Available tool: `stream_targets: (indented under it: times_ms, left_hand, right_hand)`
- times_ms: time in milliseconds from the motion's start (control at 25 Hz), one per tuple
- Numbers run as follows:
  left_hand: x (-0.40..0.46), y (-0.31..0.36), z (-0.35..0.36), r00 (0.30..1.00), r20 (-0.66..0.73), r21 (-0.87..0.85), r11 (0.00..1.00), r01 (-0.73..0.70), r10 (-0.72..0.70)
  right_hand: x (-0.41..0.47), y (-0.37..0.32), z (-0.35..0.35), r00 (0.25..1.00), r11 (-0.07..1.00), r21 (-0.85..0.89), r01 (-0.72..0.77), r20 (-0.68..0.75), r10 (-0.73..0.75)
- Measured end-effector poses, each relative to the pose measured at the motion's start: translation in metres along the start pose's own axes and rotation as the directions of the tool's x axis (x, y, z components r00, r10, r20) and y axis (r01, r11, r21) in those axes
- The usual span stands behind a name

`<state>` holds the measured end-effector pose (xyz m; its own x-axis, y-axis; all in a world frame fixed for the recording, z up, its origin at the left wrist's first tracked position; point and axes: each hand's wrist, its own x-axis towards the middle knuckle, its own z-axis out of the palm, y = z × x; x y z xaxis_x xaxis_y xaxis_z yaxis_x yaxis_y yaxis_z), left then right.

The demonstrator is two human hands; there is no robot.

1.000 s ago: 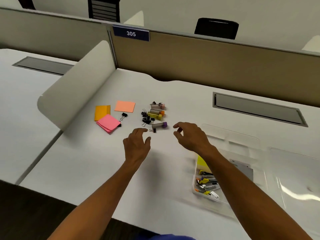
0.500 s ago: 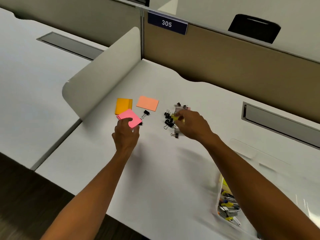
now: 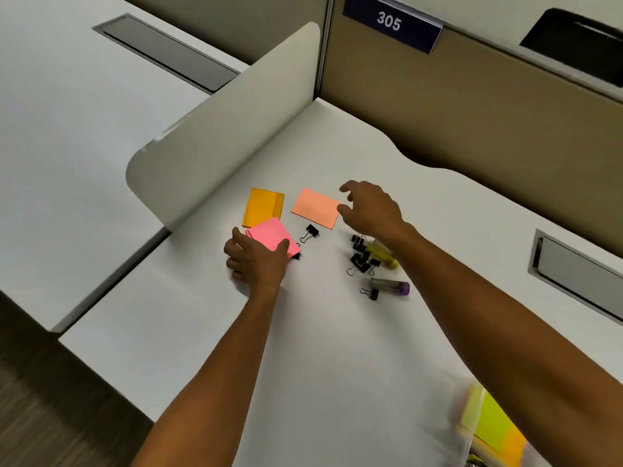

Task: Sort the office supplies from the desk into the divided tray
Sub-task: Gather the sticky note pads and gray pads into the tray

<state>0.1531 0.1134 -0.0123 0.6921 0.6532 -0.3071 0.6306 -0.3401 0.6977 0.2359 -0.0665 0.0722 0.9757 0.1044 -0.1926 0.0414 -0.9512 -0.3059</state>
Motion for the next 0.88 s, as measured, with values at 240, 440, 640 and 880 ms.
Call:
stream_targets:
  times_ms: [240,440,640,880]
  left_hand:
    - [0.007,0.003,0.013,0.998,-0.051,0.114,0.992,0.051,-0.046]
    - [0.011,0.013,0.019,0.994,-0.048,0.126,0.986,0.107,-0.101]
    - [0.016,0.011,0.019,0.994,-0.042,0.118,0.987,0.107,-0.103]
    - [0.019,0.013,0.010,0.994,0.035,-0.002,0.995,0.105,-0.104]
  right_hand:
    - [0.042,-0.018,0.042,0.997,0.996,-0.052,-0.068,0.022,0.069]
    - [0.060,-0.023,0.069,0.992,0.993,-0.096,-0.071,0.097,0.080]
    - [0.067,-0.019,0.072,0.991,0.983,-0.154,-0.098,0.078,0.111]
    - [0.058,-0.020,0.076,0.985,0.985,-0.056,-0.165,0.043,0.167]
